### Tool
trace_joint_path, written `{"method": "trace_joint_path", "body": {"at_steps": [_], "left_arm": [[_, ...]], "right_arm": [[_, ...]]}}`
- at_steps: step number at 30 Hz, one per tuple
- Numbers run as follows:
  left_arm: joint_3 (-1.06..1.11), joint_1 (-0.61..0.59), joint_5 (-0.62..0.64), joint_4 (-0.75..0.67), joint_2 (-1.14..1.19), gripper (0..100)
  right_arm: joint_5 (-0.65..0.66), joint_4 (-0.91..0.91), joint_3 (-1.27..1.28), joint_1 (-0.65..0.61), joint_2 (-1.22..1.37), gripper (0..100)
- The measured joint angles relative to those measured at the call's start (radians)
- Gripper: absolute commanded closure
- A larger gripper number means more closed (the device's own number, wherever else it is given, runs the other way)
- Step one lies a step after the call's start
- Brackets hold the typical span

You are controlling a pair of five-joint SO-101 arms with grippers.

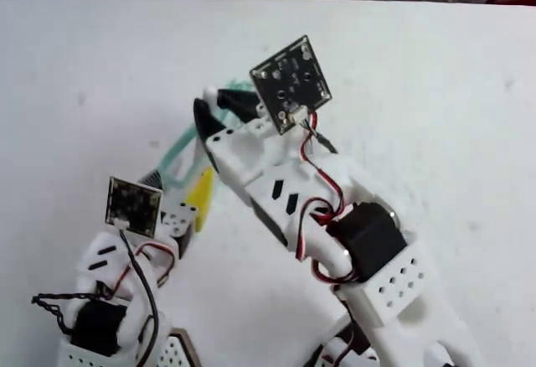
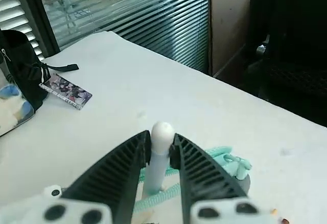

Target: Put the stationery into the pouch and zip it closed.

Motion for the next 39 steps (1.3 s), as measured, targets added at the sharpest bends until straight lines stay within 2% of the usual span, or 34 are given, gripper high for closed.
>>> {"method": "trace_joint_path", "body": {"at_steps": [15, 21, 23, 32, 39], "left_arm": [[0.0, 0.0, 0.0, 0.0, 0.0, 81], [0.0, 0.0, 0.0, 0.0, 0.0, 81], [0.0, -0.003, 0.0, 0.0, 0.0, 81], [0.0, -0.005, 0.0, 0.0, 0.0, 81], [0.0, -0.005, 0.0, 0.0, 0.0, 81]], "right_arm": [[0.0, 0.0, 0.0, 0.0, -0.003, 97.4], [0.0, 0.0, 0.014, 0.0, -0.003, 75.7], [0.0, 0.0, 0.014, 0.0, -0.003, 72.4], [0.0, 0.0, 0.014, 0.0, -0.003, 74.7], [0.0, 0.0, 0.008, 0.138, -0.003, 74.7]]}}
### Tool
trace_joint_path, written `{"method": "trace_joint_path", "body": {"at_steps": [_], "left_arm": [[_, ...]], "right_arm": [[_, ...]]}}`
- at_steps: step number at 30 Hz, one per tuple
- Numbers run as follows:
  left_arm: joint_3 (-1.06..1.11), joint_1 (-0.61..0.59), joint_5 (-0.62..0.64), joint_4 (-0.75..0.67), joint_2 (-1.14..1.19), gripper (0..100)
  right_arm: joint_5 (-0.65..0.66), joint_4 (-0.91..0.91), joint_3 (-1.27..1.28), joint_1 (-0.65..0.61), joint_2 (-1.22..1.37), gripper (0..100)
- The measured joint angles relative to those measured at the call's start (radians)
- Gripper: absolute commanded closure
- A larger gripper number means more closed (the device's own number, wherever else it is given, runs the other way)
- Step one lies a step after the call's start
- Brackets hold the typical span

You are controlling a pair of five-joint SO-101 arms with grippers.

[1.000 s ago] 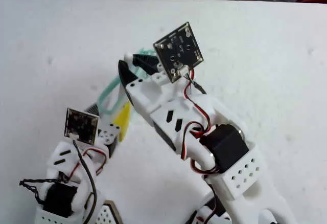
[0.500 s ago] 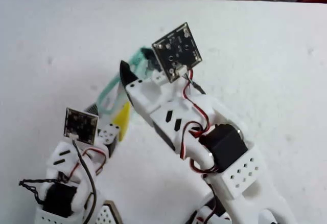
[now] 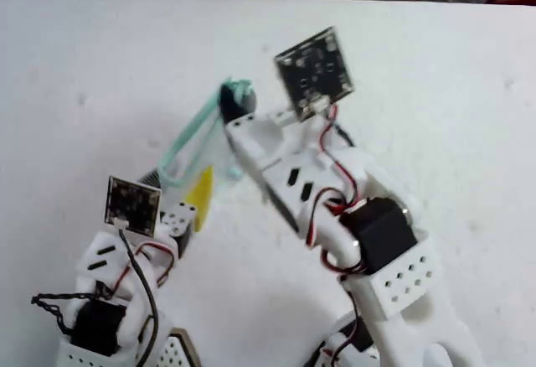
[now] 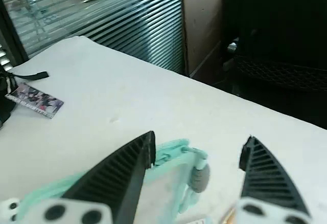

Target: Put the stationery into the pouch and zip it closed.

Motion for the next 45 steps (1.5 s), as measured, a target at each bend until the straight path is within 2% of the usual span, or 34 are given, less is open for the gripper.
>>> {"method": "trace_joint_path", "body": {"at_steps": [8, 13, 18, 22, 28, 45], "left_arm": [[0.0, 0.0, 0.0, 0.0, 0.0, 82], [0.0, -0.011, 0.0, 0.0, 0.0, 87], [0.002, -0.058, 0.003, -0.025, 0.014, 90], [0.002, -0.058, 0.003, -0.026, 0.014, 92], [0.002, -0.061, 0.002, -0.026, 0.014, 92], [0.009, -0.061, 0.002, -0.029, 0.014, 92]], "right_arm": [[0.0, -0.014, 0.057, 0.331, 0.11, 74.7], [0.0, -0.003, 0.066, 0.405, 0.267, 74.7], [-0.023, 0.0, 0.066, 0.405, 0.393, 74.7], [-0.112, -0.012, 0.066, 0.41, 0.468, 74.7], [-0.132, -0.044, 0.043, 0.391, 0.574, 74.7], [-0.133, -0.014, -0.408, 0.313, 1.158, 74.8]]}}
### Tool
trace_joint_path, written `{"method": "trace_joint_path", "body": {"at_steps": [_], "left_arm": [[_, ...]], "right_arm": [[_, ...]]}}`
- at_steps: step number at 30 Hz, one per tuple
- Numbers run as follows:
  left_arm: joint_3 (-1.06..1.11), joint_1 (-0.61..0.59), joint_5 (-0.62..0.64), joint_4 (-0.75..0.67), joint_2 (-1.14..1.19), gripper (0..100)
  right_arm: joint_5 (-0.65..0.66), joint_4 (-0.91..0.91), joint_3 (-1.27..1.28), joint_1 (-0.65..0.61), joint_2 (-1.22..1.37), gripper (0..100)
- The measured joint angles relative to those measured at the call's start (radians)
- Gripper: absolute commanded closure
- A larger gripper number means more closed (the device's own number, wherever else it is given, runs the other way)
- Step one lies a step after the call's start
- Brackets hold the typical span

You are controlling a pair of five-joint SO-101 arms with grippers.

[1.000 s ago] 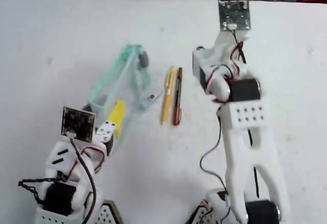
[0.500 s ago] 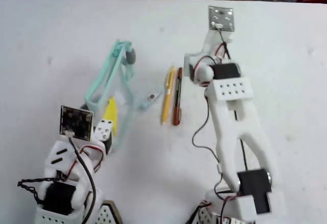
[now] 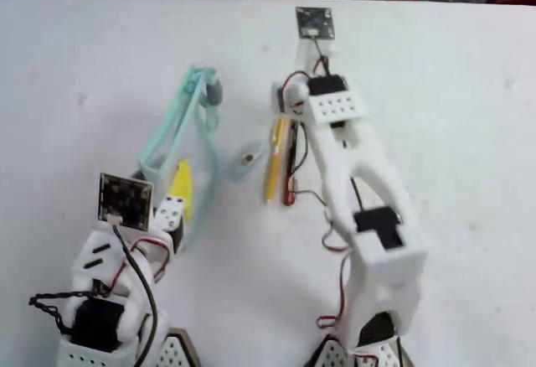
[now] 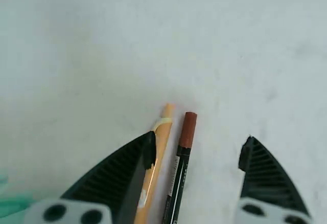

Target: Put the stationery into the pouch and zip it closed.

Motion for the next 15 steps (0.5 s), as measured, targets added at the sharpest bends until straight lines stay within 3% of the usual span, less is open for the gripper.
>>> {"method": "trace_joint_path", "body": {"at_steps": [10, 15], "left_arm": [[0.0, 0.0, 0.0, 0.0, 0.0, 92], [0.0, 0.0, 0.0, 0.0, 0.0, 92]], "right_arm": [[0.0, 0.11, -0.222, 0.017, 0.285, 74.8], [0.0, 0.161, -0.319, 0.02, 0.351, 85.2]]}}
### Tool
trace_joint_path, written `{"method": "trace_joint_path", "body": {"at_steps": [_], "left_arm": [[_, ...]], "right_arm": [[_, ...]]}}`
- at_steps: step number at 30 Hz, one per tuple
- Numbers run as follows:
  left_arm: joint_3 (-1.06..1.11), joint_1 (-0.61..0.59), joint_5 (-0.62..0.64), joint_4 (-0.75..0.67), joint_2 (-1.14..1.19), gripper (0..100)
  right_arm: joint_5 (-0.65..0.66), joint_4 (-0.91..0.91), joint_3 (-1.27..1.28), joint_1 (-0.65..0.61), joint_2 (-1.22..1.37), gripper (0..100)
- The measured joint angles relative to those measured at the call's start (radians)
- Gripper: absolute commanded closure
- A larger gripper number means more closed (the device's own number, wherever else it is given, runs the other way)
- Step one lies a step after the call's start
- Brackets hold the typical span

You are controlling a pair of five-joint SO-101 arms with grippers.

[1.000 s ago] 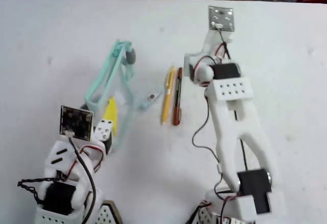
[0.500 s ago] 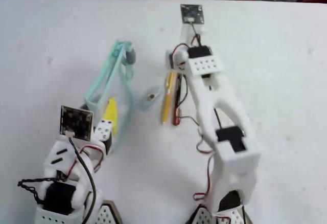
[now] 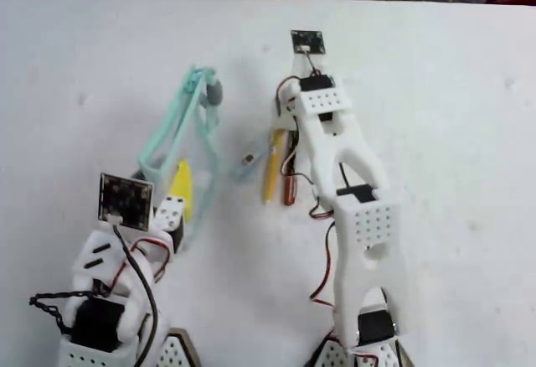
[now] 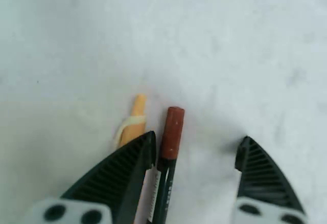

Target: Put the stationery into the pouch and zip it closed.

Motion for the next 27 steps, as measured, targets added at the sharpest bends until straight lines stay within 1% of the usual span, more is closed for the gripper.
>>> {"method": "trace_joint_path", "body": {"at_steps": [6, 27], "left_arm": [[0.0, 0.0, 0.0, 0.0, 0.0, 92], [0.0, 0.0, 0.0, 0.0, 0.0, 92]], "right_arm": [[0.0, 0.043, -0.071, 0.011, 0.037, 98.2], [0.0, 0.074, -0.077, 0.028, 0.043, 98.1]]}}
